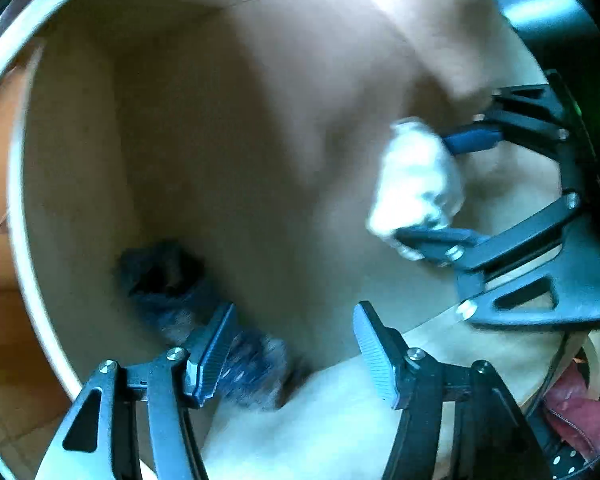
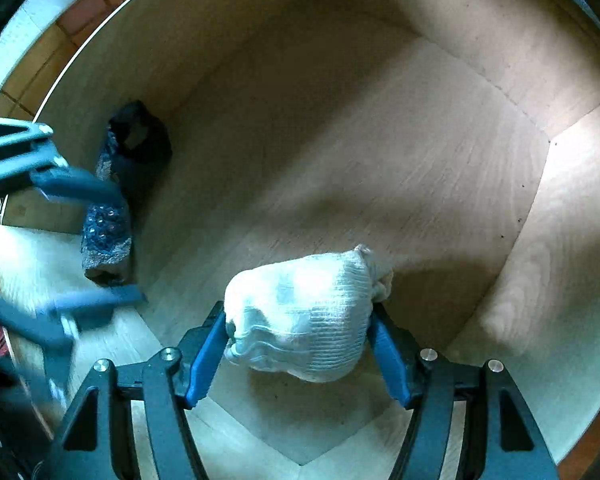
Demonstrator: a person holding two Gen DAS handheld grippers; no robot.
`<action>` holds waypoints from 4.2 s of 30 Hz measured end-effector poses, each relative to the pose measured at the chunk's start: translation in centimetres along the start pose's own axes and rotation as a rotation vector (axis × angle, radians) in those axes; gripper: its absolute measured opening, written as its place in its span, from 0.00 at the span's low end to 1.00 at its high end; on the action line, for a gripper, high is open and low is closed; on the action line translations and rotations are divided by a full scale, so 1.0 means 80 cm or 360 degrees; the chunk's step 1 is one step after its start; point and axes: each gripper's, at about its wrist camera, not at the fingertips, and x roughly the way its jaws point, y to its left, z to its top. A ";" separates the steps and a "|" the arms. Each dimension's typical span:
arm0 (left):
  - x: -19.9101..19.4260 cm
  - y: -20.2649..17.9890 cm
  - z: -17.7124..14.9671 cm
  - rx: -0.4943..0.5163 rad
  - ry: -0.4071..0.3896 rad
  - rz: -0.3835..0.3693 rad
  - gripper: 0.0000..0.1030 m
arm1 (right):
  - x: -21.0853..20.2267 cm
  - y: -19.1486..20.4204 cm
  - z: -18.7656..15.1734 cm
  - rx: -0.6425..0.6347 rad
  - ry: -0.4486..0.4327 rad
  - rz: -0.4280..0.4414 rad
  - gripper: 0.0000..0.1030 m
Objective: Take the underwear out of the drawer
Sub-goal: 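Close the left tool on the navy lace undergarment and lift it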
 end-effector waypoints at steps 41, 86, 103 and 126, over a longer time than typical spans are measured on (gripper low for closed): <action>0.073 0.003 0.035 -0.0693 0.0146 -0.0403 0.62 | 0.000 -0.004 0.000 0.0022 -0.0039 0.0077 0.67; 0.009 0.005 0.045 -0.0865 -0.0490 -0.0557 0.61 | -0.014 -0.005 0.012 0.0023 -0.0043 0.0082 0.67; 0.059 0.007 0.098 -0.0999 -0.0351 -0.0270 0.68 | -0.018 -0.006 0.019 0.0025 -0.0054 0.0095 0.67; 0.119 0.021 0.071 -0.1207 -0.0054 -0.0419 0.56 | -0.012 -0.010 0.017 0.0027 -0.0057 0.0099 0.67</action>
